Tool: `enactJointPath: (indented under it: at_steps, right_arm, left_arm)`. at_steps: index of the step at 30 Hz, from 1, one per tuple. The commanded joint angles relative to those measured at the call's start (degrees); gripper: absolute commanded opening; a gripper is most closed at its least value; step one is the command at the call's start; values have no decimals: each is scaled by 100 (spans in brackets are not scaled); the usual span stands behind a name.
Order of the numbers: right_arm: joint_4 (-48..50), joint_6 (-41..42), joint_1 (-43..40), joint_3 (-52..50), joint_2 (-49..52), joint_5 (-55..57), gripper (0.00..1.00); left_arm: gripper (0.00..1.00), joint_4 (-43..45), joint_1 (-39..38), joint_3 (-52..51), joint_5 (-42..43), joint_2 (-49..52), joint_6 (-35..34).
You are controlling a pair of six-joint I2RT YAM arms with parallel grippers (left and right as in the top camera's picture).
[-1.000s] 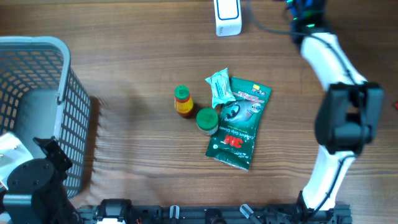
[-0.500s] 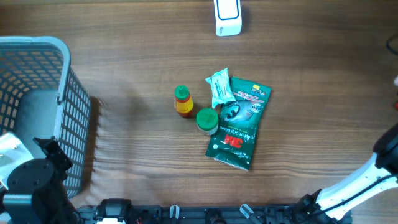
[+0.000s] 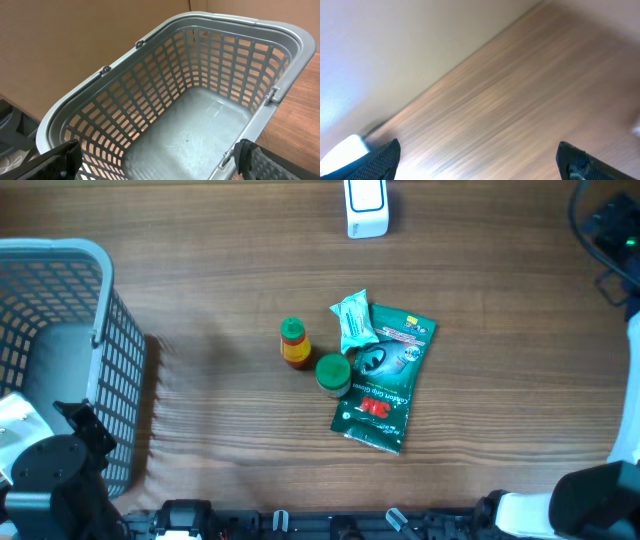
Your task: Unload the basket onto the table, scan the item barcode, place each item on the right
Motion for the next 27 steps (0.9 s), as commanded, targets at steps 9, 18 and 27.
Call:
enactJointPath:
  at_steps: [9, 18, 27]
  right_arm:
    - [-955, 704, 2835, -992, 658, -2184, 100]
    - [483, 890, 3727, -1617, 1849, -1687, 85]
    - [577, 1486, 3904, -1617, 2710, -1679, 4]
  left_arm:
    - [100, 15, 48, 33, -72, -4, 39]
    - [100, 15, 48, 33, -72, -4, 42]
    - [100, 15, 48, 33, -72, -4, 42]
